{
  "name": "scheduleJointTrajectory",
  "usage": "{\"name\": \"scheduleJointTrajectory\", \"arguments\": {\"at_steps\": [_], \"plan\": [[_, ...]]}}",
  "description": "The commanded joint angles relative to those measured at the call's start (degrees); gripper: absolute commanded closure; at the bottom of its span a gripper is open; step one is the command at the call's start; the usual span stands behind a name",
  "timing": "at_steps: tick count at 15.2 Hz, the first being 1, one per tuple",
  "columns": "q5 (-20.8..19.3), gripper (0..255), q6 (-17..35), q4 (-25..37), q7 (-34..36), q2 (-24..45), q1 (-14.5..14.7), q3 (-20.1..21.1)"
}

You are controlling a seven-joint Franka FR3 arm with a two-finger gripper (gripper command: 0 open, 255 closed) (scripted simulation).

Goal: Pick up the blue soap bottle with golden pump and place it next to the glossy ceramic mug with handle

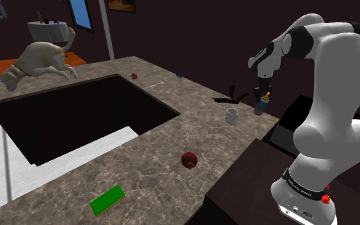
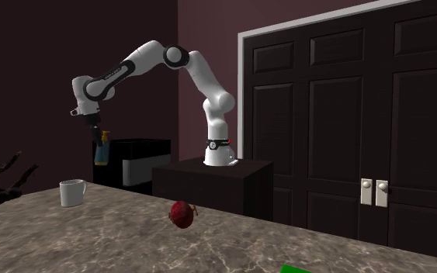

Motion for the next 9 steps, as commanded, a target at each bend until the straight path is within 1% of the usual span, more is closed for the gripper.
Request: {"name": "scheduleJointTrajectory", "arguments": {"at_steps": [1, 9], "plan": [[0.24, 255, 1.14, -0.22, 0.05, 0.91, -0.10, 0.17], [1.15, 255, 5.42, -0.75, 0.06, 4.76, -0.65, 0.87]]}}
